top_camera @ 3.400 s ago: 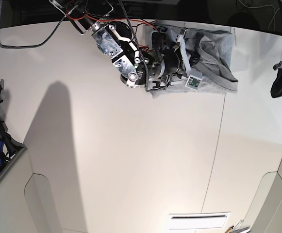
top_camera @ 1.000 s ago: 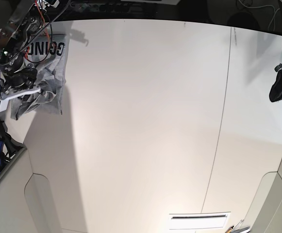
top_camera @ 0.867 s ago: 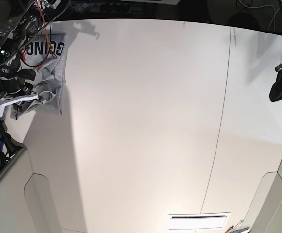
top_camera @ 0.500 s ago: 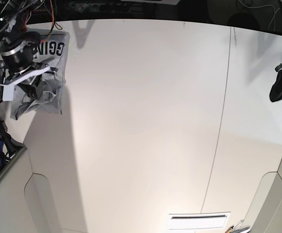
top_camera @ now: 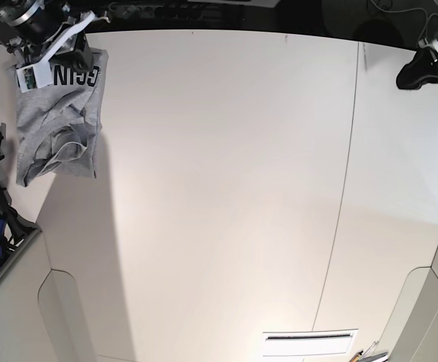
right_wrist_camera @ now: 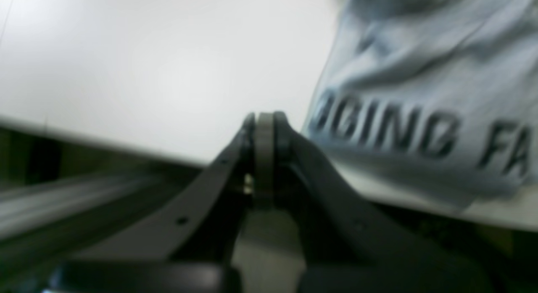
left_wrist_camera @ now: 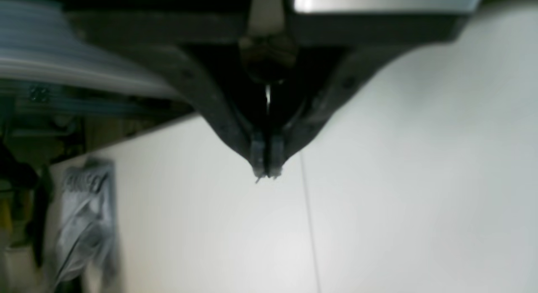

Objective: Fold the T-shirt properly

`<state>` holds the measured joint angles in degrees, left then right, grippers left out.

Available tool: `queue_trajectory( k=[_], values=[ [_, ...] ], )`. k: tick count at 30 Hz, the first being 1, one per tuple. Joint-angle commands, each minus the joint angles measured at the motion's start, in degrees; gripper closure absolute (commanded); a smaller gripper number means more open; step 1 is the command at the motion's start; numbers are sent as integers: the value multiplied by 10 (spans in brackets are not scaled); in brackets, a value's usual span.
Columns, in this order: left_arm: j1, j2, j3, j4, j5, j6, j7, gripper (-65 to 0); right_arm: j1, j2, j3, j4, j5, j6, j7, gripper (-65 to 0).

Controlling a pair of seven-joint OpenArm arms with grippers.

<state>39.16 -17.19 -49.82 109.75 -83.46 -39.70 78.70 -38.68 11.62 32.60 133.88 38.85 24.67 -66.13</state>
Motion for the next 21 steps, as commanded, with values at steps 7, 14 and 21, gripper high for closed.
queue_trajectory(
  k=[7,14,21],
  values=[
    [117,-36,-28,25,-15,-3,13,0,-113,62,3,11,43,17,-17,0],
    [235,-58,-27,24,-15,-3,13,0,-198,106,3,11,107,17,-61,0],
    [303,-59,-17,22,-15,-3,13,0,-242,108,3,11,117,18,-64,0]
  ],
)
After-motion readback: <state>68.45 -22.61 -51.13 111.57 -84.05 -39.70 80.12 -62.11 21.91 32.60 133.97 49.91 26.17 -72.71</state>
